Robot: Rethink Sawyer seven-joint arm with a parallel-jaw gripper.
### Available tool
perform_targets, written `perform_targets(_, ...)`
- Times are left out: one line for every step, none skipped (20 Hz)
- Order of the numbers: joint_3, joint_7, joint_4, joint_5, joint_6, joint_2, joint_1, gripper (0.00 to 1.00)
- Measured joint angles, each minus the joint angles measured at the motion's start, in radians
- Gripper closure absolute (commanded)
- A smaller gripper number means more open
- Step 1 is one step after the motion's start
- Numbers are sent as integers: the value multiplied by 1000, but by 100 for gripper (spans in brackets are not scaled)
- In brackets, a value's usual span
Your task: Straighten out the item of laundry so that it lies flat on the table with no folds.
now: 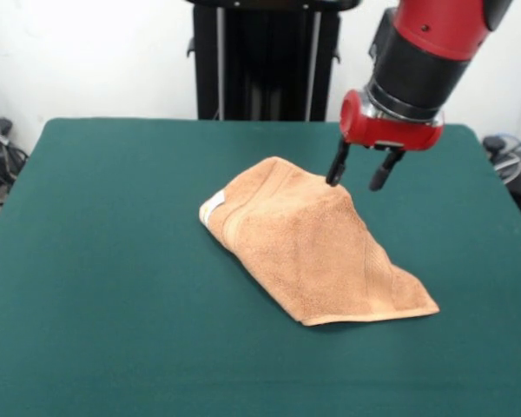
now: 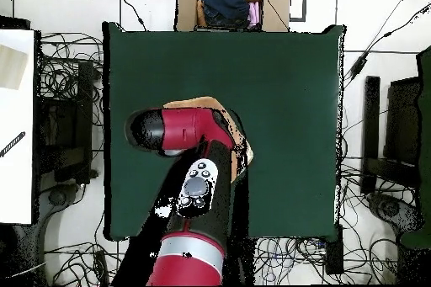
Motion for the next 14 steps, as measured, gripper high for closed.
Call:
perform_targets(0,0,0,1,0,0,2,0)
perform_targets(0,0,0,2,0,0,2,0)
perform_targets(0,0,0,3,0,0,1,0)
perform_targets(0,0,0,3,0,1,-1,0)
perform_targets(0,0,0,3,0,1,-3,0)
perform_targets(0,0,0,2,0,1,-4,0)
perform_targets(0,0,0,3,0,2,-7,0)
perform_targets(0,0,0,3,0,2,-9,0)
perform_targets(0,0,0,3,0,3,-11,0)
perform_targets(0,0,0,3,0,4,-13,0)
perform_targets(0,0,0,3,0,4,-14,0)
perform_targets(0,0,0,3,0,4,-16,0)
perform_targets(0,0,0,3,0,5,-17,0)
perform_targets(0,0,0,2,0,6,-21,0)
